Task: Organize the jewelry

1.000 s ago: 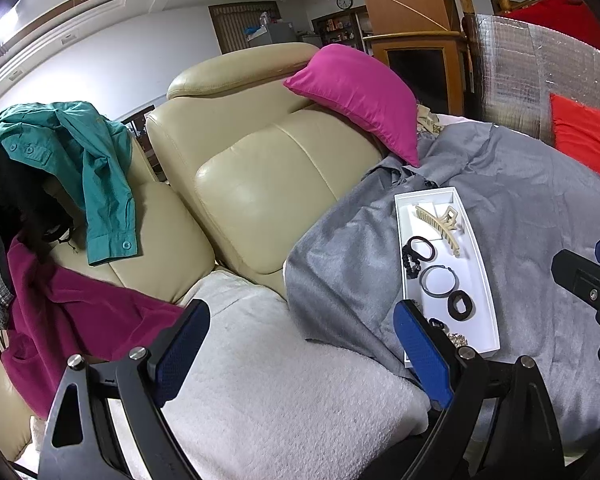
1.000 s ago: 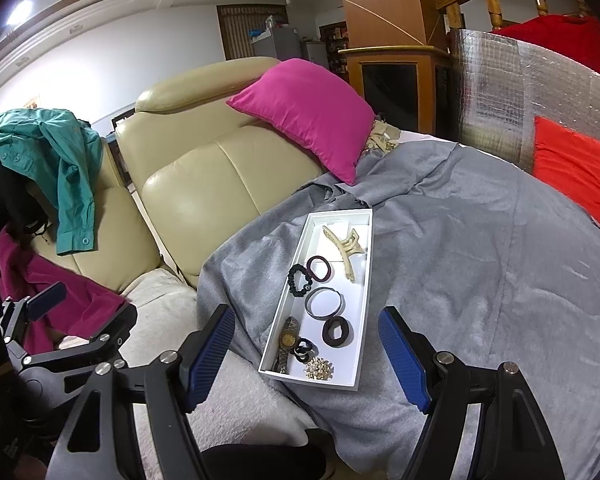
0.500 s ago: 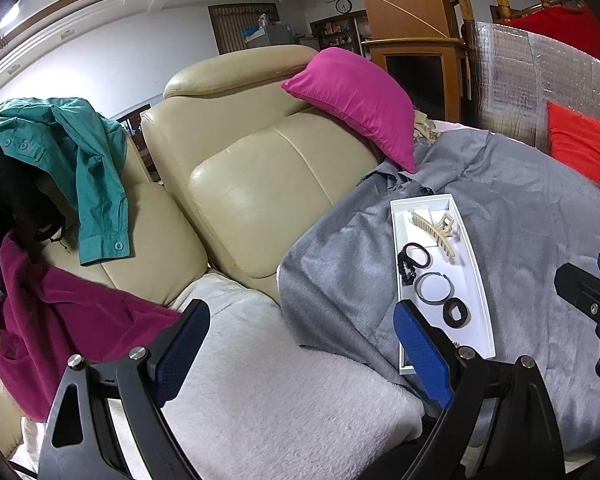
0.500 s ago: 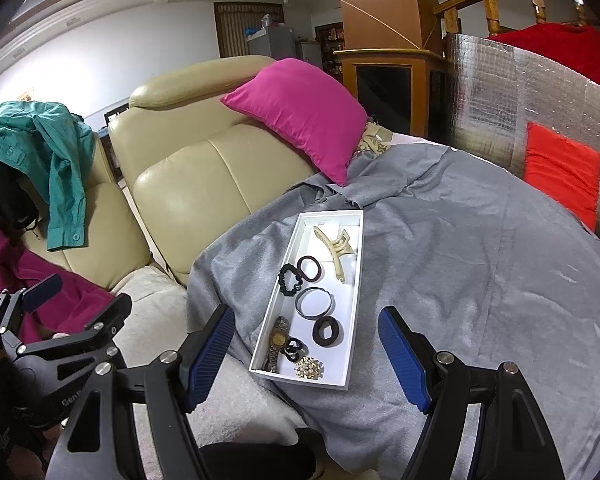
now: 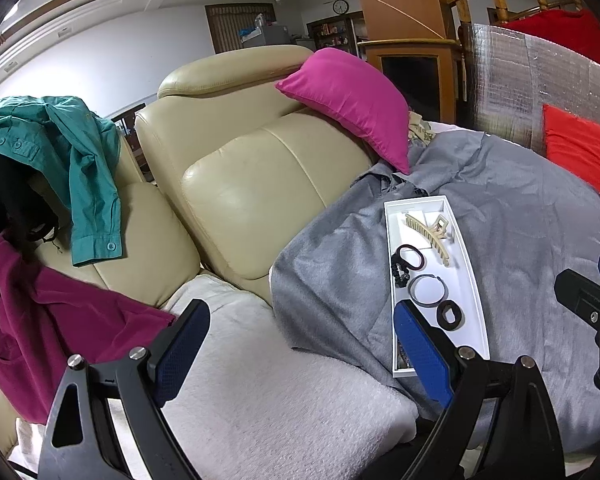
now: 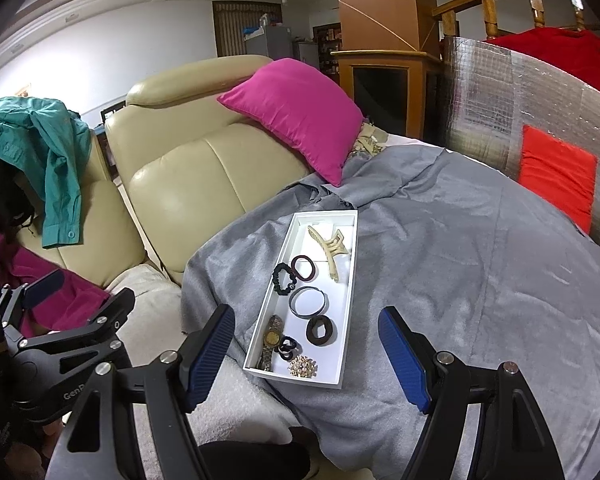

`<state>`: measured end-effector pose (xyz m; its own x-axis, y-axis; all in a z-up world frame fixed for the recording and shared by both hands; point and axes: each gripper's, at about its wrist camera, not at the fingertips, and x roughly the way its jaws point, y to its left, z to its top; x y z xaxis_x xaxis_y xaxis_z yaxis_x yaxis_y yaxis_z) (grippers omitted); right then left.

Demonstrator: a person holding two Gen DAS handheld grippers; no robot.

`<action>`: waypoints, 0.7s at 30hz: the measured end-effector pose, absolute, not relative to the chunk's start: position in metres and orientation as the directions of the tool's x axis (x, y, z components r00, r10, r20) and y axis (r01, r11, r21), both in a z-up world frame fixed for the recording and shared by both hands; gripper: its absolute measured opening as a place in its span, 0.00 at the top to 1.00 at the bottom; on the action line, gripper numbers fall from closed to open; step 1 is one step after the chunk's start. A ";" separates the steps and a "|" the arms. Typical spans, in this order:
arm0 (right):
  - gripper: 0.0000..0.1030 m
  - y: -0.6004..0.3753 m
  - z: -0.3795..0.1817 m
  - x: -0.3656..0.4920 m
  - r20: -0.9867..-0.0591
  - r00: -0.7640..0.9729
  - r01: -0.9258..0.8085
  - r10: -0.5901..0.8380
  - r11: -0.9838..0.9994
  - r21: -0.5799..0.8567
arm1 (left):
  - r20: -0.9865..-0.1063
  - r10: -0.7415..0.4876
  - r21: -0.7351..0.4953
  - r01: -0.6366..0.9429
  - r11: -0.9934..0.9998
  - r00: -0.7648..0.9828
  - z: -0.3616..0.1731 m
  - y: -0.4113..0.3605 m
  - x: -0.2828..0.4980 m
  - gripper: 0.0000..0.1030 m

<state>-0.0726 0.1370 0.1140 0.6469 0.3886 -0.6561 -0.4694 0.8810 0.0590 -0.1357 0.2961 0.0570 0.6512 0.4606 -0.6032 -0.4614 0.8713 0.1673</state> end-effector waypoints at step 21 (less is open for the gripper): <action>0.25 0.143 0.103 -0.052 -0.666 0.624 -0.470 0.409 0.877 0.099 | -0.615 0.482 0.196 -0.471 0.860 0.625 0.052 0.302 -0.125 0.10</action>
<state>-0.0523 0.1434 0.1031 0.6236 0.4095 -0.6659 -0.4703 0.8770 0.0988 -0.1250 0.3016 0.0522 0.6246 0.4817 -0.6146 -0.4708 0.8602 0.1958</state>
